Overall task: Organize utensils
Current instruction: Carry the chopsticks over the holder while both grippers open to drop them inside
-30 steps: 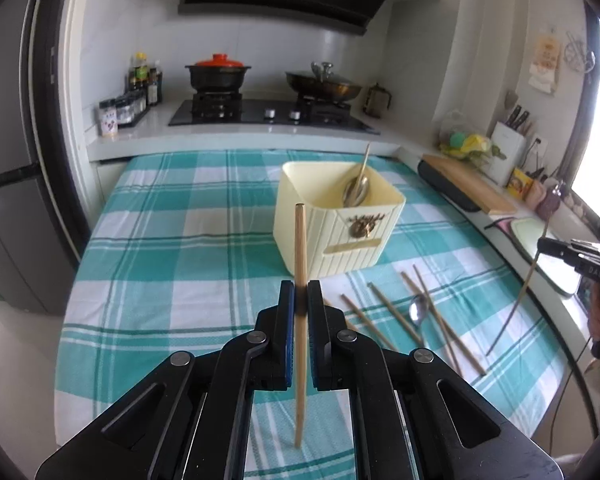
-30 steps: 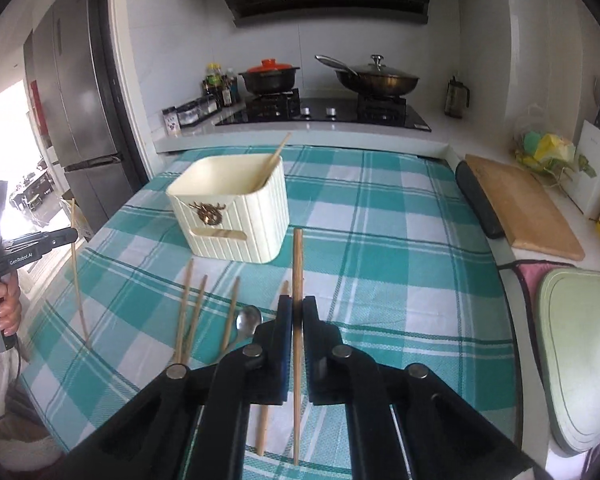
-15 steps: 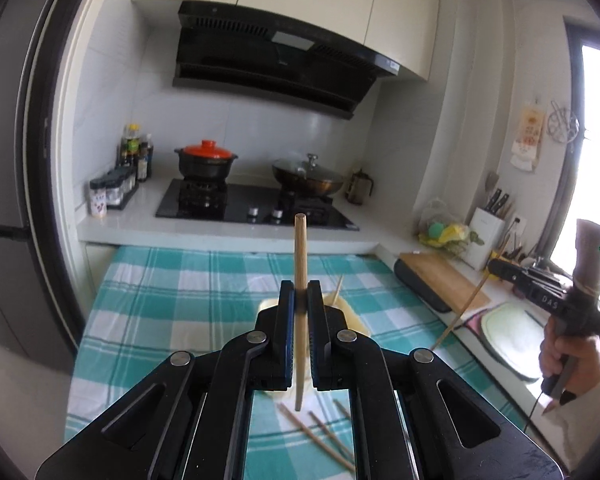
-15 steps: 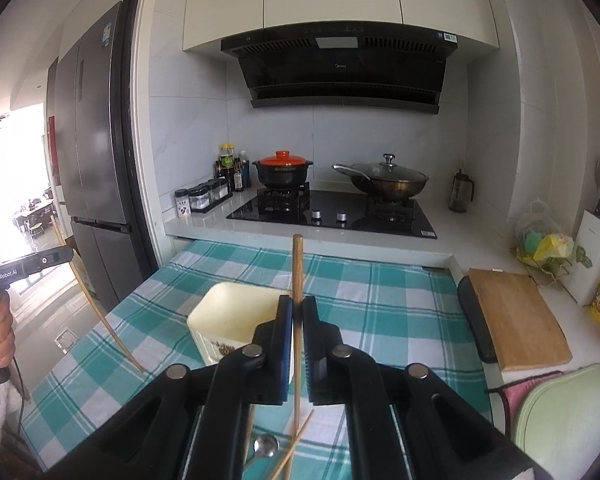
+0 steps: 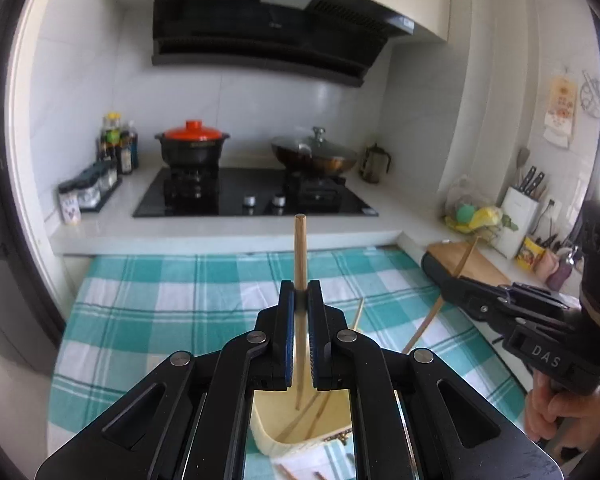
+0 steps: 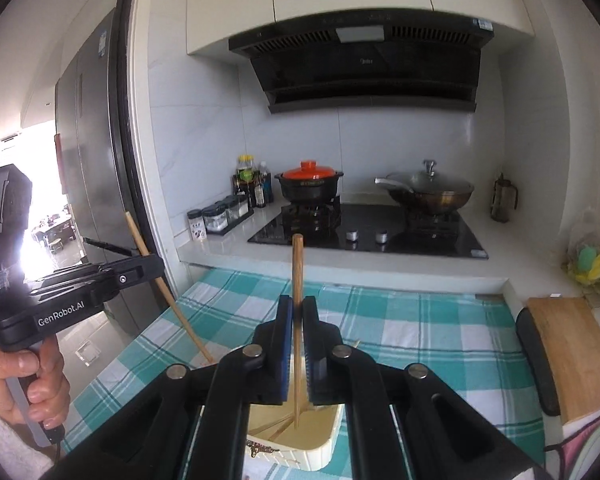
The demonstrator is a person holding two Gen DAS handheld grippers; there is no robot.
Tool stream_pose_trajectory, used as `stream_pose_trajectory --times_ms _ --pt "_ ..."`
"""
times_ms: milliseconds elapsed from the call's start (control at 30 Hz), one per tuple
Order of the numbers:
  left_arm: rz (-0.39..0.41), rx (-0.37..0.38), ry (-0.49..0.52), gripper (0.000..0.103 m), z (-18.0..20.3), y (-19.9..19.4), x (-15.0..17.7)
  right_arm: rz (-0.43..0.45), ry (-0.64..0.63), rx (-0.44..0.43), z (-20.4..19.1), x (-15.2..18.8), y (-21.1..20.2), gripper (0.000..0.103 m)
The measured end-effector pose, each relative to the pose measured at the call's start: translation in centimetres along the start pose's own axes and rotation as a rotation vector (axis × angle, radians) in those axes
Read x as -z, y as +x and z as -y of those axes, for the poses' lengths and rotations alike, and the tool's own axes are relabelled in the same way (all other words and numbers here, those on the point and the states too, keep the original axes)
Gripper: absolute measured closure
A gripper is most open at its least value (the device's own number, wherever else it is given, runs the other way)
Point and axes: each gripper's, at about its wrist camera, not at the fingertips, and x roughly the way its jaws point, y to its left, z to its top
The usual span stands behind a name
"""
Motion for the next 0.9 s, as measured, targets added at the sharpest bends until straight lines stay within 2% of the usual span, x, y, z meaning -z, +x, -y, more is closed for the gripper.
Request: stream_pose_trajectory --times_ms 167,267,367,400,433,467,500,533,567,633,667,733,833,900 --pt "-0.183 0.011 0.001 0.099 0.2 5.0 2.3 -0.209 0.114 -0.044 2.4 2.4 6.4 0.098" --pt "-0.248 0.028 0.001 0.098 0.6 6.7 3.8 -0.273 0.164 -0.050 3.5 3.8 8.7 0.098" --pt "-0.270 0.015 -0.001 0.096 1.2 7.1 4.5 -0.298 0.184 -0.047 3.8 4.6 10.0 0.094" --pt "-0.279 0.022 -0.011 0.090 1.2 6.9 4.7 -0.303 0.183 -0.038 3.8 4.8 10.0 0.092" --pt "-0.284 0.032 -0.023 0.080 1.0 6.6 5.1 -0.305 0.189 -0.038 4.0 4.9 9.8 0.085" --pt "-0.286 0.037 -0.032 0.074 0.8 6.1 5.3 -0.299 0.199 -0.044 4.1 5.0 9.2 0.079" --pt "-0.287 0.035 -0.032 0.062 0.6 5.4 5.8 -0.288 0.203 -0.044 4.1 5.2 8.4 0.068" --pt "-0.287 0.030 -0.026 0.054 0.4 4.4 6.5 -0.279 0.192 -0.040 4.1 5.5 7.4 0.064" --pt "-0.291 0.024 -0.018 0.050 0.2 3.5 7.2 -0.275 0.169 -0.031 4.0 5.9 6.3 0.064" --pt "-0.312 -0.004 -0.007 0.035 -0.5 1.7 9.5 -0.274 0.109 -0.007 3.9 7.2 3.9 0.062" --pt "-0.324 -0.017 -0.004 0.033 -1.0 0.7 11.0 -0.283 0.080 0.014 3.9 8.2 2.6 0.061" --pt "-0.356 -0.044 -0.003 0.026 -1.9 -0.4 14.3 -0.310 0.024 0.060 4.2 11.1 0.1 0.052" --pt "-0.416 -0.112 0.010 0.026 -2.6 -1.0 20.0 -0.346 -0.061 0.158 4.7 16.9 -3.4 0.050" --pt "-0.442 -0.158 0.016 0.026 -2.9 -0.7 23.2 -0.363 -0.067 0.222 5.6 21.0 -5.4 0.050"
